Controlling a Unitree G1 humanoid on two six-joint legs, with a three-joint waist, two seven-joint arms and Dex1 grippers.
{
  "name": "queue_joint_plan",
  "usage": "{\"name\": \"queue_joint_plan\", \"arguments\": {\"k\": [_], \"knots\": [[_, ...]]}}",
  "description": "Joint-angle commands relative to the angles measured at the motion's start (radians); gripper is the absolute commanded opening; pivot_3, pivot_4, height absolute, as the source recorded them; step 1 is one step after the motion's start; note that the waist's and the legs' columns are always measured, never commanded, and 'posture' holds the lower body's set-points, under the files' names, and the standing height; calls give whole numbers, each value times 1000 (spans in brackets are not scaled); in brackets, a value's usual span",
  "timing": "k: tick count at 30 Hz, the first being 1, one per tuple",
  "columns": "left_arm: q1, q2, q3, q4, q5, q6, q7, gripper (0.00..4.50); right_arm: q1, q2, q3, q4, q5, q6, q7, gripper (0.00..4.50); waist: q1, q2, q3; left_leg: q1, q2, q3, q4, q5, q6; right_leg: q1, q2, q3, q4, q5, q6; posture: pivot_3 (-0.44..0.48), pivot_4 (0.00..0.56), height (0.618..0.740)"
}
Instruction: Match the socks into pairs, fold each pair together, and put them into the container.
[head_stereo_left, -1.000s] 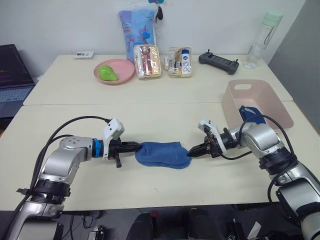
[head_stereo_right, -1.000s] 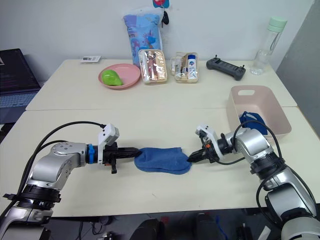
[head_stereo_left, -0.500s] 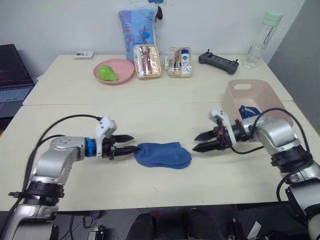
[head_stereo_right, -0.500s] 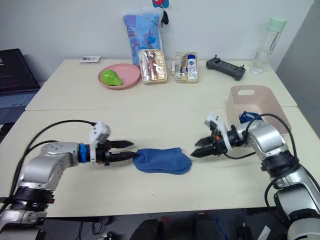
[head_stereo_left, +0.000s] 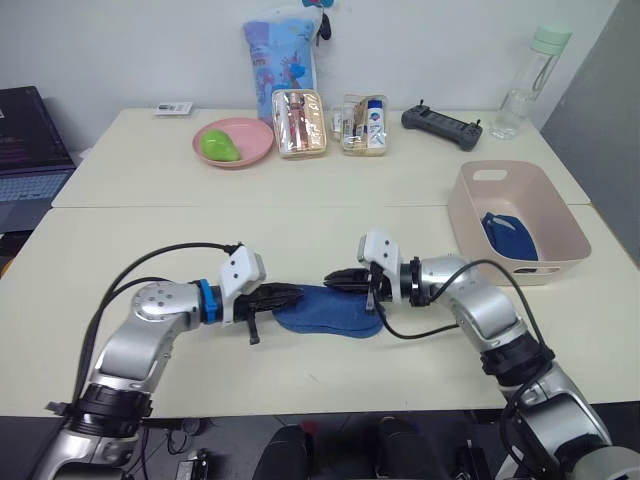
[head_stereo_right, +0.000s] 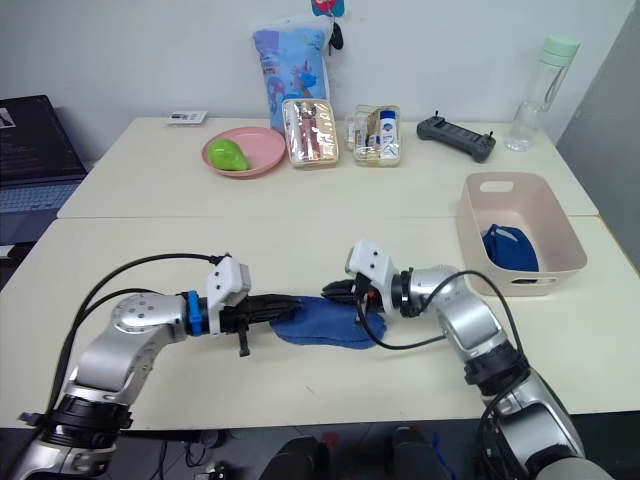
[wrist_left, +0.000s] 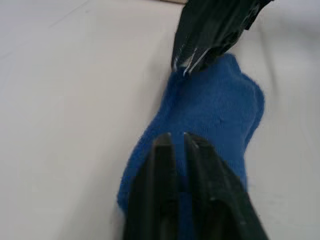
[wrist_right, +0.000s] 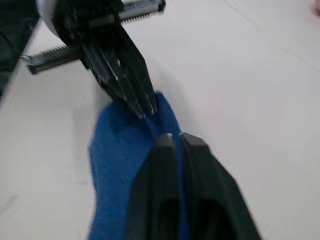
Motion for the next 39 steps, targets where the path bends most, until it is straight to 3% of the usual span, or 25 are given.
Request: {"name": "queue_joint_plan", "arguments": {"k": [1, 12, 20, 23, 27, 33, 39], "knots": [[10, -24, -17, 47, 39, -76, 21, 35, 50, -16, 24, 31, -48, -80, 1, 12, -1, 0, 0, 0, 0, 0, 0, 0, 0, 0, 0, 0, 0, 0, 0, 0, 150, 740], [53, 21, -12, 129, 31, -118, -44, 35, 150, -183, -8, 53, -62, -198, 120, 12, -1, -1, -3, 3, 0, 0, 0, 0, 0, 3, 0, 0, 0, 0, 0, 0, 150, 740], [66, 14, 55, -4, -47, -74, -1, 35, 145, -191, -153, -121, 120, 65, 93, 12, -1, -1, -3, 1, 0, 0, 0, 0, 0, 2, 0, 0, 0, 0, 0, 0, 150, 740], [95, 22, 91, -84, -88, -25, 24, 0, 155, -199, -188, -169, 136, 189, 31, 898, 0, -1, -3, 1, 0, 0, 0, 0, 0, 2, 0, 0, 0, 0, 0, 0, 150, 740], [173, 34, 145, -201, -120, 32, 67, 0, 215, -170, -215, -251, 158, 345, -86, 2399, 0, -1, -3, 1, 1, 0, -1, 0, 0, 1, 0, 0, -1, 0, 0, 0, 150, 740], [230, -28, 111, -308, -121, 81, 155, 0, 253, -128, -125, -308, 145, 439, -138, 4412, -2, -2, -4, 2, 1, 0, -1, 0, 0, 2, 0, 0, 0, 0, 0, 0, 150, 740], [238, -23, 117, -316, -118, 91, 160, 0, 236, -108, -53, -299, 119, 433, -139, 4412, -6, -3, -5, 3, 2, 0, -1, 0, 0, 2, 2, 0, 0, 0, 0, 0, 150, 740]]}}
